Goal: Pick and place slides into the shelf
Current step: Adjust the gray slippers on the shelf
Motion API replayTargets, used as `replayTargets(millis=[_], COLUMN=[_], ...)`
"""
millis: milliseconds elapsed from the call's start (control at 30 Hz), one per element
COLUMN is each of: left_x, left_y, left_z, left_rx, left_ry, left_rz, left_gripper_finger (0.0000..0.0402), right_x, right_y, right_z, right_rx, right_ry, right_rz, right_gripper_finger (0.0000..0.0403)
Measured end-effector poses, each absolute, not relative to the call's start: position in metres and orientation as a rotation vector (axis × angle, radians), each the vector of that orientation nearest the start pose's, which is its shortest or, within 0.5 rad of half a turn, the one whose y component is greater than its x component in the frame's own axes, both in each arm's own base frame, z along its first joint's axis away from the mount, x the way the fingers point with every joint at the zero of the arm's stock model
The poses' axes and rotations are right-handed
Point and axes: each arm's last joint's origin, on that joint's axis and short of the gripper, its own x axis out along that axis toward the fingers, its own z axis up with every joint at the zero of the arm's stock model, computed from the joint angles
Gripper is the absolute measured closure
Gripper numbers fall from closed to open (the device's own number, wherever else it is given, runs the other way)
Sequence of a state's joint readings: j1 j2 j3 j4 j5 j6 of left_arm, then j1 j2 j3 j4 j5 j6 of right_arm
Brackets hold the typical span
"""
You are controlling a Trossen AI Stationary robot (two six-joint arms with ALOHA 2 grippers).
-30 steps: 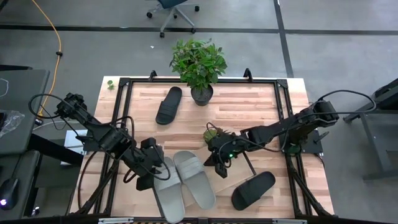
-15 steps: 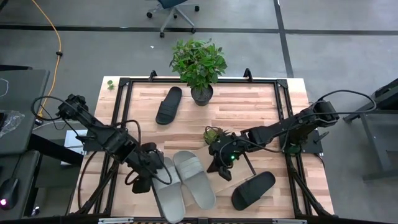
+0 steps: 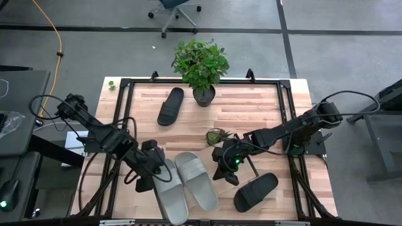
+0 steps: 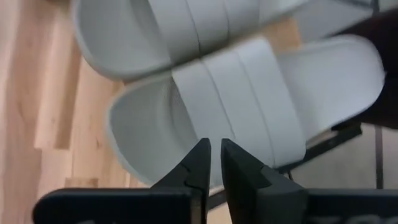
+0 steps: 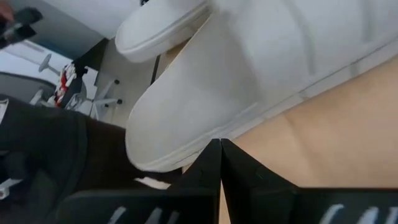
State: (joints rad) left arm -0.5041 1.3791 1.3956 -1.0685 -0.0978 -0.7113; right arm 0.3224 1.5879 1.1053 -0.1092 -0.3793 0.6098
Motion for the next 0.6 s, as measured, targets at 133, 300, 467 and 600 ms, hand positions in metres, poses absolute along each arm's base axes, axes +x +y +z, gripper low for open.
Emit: replayTargets(millis=[133,300,467,600], left_x=[0.2259,0.2261,0.2267,0.2269], left_y=[-0.1193,-0.1189,-0.1189,-0.1188], left_z=[0.3517,0.3519,0.3519,0.352], left_rx=[-0.324,-0.318,-0.318,-0.321], left_ry=[0.999,0.989,0.981,0.977], left_rz=[0.036,0.048,0.055,0.063], left_gripper_finger=[0.0363,0.0362,0.0362,0.0366], right_x=[0.3241,0.3237,0.3264,0.3295], right_y=[0.1269,0.1309,0.1309,0.1319], right_z=[0.2541,0.2545,0.2556,0.249], right_rx=[0.575,0.559,0.55,0.55], right_ry=[0.8,0.782,0.741,0.757], right_rz=[0.504,0.49,0.457,0.449], right_gripper_finger=[0.0403,0.0403,0.0403,0.0403])
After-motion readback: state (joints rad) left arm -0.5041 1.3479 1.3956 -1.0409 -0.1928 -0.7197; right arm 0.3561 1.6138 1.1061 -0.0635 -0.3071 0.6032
